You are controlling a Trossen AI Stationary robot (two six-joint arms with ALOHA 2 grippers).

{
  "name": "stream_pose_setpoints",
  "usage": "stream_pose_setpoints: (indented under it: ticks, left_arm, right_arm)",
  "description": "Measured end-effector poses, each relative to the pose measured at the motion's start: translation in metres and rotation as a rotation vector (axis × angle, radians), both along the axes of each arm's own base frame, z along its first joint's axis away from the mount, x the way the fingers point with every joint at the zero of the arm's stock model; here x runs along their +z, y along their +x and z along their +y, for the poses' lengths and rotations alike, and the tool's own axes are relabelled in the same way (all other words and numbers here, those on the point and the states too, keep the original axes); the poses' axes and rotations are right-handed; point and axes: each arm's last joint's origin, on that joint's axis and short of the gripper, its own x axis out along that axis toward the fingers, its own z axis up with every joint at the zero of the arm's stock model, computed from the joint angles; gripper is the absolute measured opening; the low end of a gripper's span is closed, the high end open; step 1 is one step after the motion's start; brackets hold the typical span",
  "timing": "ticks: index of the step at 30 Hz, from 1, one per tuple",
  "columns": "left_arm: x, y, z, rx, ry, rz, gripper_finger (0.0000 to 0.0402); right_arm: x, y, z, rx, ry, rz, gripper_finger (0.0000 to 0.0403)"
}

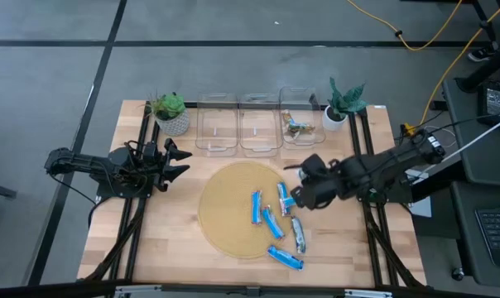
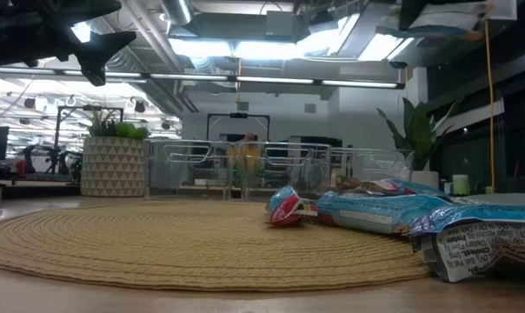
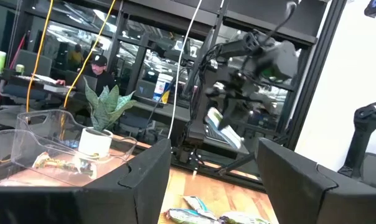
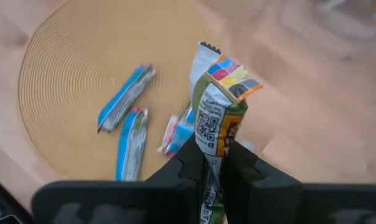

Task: Pick and place Granola Bars by type
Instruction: Put the yellow granola bar into the right transparent bin

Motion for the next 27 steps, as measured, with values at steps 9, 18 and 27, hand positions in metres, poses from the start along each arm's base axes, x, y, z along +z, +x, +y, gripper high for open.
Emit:
stream_pose_setpoints:
  ticks: [9, 18, 27]
  left_arm:
    - [0.000, 0.000, 0.000, 0.000, 0.000, 0.000, 0.0226]
    - [0.000, 0.000, 0.000, 0.000, 0.000, 0.000, 0.0226]
    - [0.000, 0.000, 0.000, 0.000, 0.000, 0.000, 0.0226]
  right_arm:
    - [0.019, -0.005, -0.051, 0.096, -0.095, 0.014, 0.0031]
    - [0.035, -0.005, -0.103, 0.175, -0.221, -0.029, 0.0027]
    - [0.044, -0.004, -0.165, 0.247, -0.366, -0.032, 0.0039]
